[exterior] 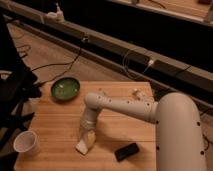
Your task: Wipe the white sponge on the table
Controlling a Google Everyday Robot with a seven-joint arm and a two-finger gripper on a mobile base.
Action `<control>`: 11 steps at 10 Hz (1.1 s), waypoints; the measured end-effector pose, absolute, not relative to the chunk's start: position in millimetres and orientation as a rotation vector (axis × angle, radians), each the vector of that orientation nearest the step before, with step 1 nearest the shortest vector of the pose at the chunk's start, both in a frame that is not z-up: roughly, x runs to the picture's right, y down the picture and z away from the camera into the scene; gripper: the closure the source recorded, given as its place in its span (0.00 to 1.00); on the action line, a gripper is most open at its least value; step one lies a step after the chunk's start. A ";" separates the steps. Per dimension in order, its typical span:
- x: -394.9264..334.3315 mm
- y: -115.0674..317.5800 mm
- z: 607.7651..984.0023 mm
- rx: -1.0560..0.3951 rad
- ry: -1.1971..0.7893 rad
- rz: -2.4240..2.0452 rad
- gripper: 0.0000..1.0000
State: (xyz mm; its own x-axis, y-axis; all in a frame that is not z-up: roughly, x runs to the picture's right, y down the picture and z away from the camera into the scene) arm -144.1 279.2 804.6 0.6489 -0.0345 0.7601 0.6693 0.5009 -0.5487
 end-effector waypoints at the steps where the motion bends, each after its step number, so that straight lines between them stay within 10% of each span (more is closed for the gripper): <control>1: -157.1 278.2 799.5 -0.950 -0.788 -0.496 1.00; 11: -139.8 305.1 747.1 -0.926 -0.719 -0.376 1.00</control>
